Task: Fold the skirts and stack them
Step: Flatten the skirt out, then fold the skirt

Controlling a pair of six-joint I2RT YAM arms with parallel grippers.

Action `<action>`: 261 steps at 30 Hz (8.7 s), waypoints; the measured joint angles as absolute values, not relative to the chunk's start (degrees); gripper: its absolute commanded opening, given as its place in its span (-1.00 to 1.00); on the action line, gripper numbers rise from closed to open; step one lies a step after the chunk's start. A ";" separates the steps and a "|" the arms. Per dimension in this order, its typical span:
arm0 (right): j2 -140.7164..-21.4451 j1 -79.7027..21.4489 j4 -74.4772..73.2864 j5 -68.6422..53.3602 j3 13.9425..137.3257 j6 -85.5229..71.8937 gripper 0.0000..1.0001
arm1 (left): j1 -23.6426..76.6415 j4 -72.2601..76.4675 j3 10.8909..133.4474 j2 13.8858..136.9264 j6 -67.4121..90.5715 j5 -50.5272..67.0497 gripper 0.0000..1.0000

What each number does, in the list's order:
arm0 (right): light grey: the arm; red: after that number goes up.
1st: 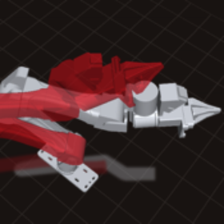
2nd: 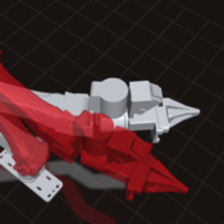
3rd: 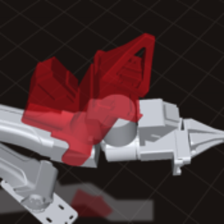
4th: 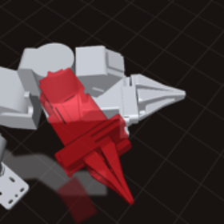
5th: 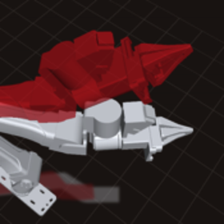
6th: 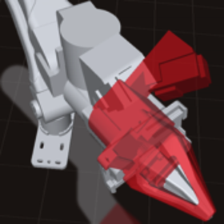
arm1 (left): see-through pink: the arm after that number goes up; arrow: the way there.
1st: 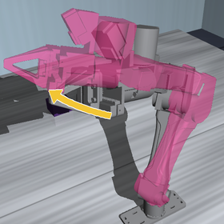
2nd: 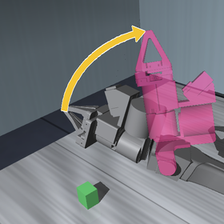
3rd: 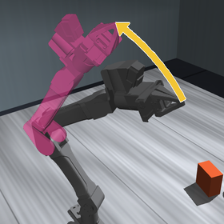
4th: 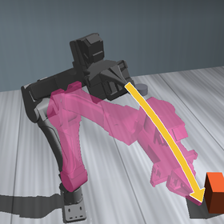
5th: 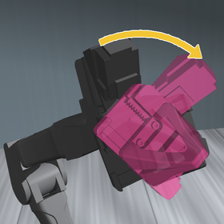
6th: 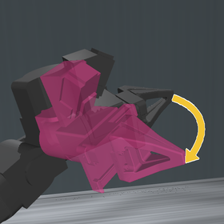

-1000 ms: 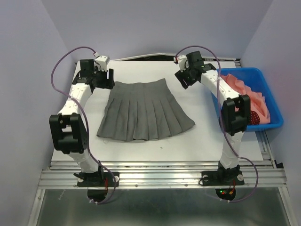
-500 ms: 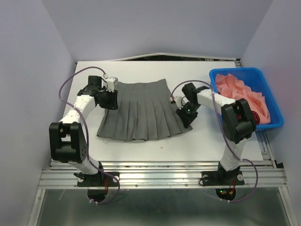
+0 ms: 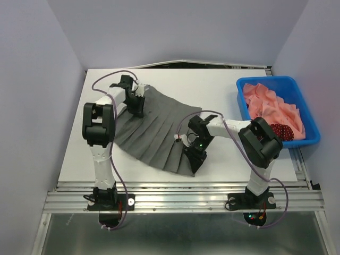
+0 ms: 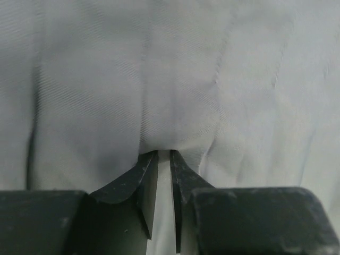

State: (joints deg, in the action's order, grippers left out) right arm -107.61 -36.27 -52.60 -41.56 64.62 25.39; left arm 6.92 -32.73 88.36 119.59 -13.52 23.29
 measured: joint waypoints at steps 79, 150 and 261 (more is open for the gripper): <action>-127.13 -11.79 -53.54 -25.69 118.91 23.42 0.52 | 9.26 -46.19 109.38 108.07 -38.72 33.43 0.37; -140.49 -12.34 -51.83 -26.09 128.18 30.37 -0.99 | 5.21 -41.82 132.70 138.28 -33.15 30.55 -1.00; -96.33 -18.63 -12.32 -11.46 53.15 4.73 0.13 | 35.64 12.62 73.52 105.89 -5.52 26.09 -1.00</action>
